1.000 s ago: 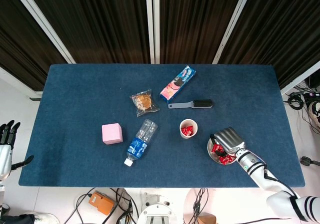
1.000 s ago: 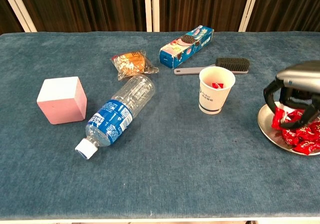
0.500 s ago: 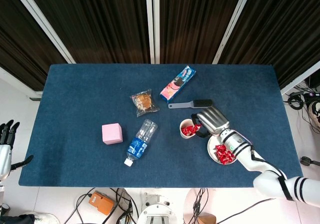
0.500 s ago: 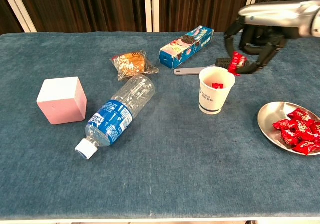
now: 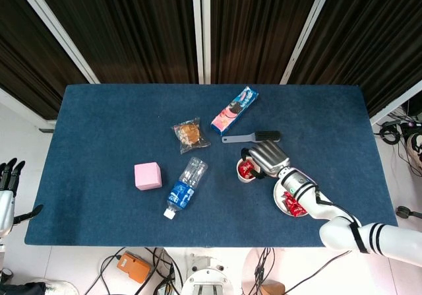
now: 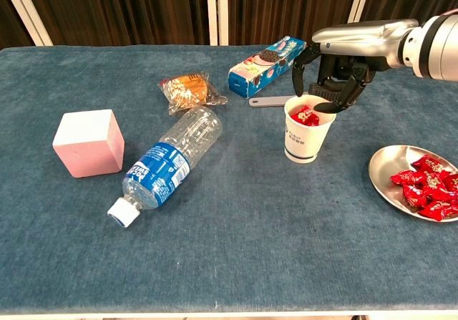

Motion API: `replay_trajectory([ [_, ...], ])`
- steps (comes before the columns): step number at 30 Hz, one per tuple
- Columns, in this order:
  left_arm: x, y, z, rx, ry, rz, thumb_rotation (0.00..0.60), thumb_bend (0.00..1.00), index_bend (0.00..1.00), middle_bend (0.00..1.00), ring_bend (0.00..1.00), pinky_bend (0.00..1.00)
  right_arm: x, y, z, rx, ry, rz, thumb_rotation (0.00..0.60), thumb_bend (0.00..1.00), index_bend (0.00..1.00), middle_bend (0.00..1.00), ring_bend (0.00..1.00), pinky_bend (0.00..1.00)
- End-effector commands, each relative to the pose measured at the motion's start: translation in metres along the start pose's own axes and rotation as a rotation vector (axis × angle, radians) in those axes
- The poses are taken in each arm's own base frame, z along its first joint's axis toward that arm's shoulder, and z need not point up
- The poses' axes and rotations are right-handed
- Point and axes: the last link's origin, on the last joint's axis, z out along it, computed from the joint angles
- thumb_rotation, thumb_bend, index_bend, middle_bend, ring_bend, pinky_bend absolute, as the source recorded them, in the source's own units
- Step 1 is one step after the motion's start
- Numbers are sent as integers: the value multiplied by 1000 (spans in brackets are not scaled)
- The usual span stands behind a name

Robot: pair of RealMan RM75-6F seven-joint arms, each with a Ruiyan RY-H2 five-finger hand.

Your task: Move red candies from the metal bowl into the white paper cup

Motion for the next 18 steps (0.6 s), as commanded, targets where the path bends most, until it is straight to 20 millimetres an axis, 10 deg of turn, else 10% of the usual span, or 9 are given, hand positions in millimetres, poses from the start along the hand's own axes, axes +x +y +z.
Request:
replay_trajectory([
  [1,0,0,0,0,0,0,600,7,0,0,0,0,4,3,-7,-8,24,4,600,449,428,932,1000,1000],
  [7,-1,1,2,-4,1,-4,600,8,0,0,0,0,6,24,-51,-50,76,7,600,438,464,932,1000,1000],
  [18,-2,6,3,-19,1,-6,600,7,0,0,0,0,-59,54,-114,-153,-103,-54,600,407,498,932,1000,1000],
])
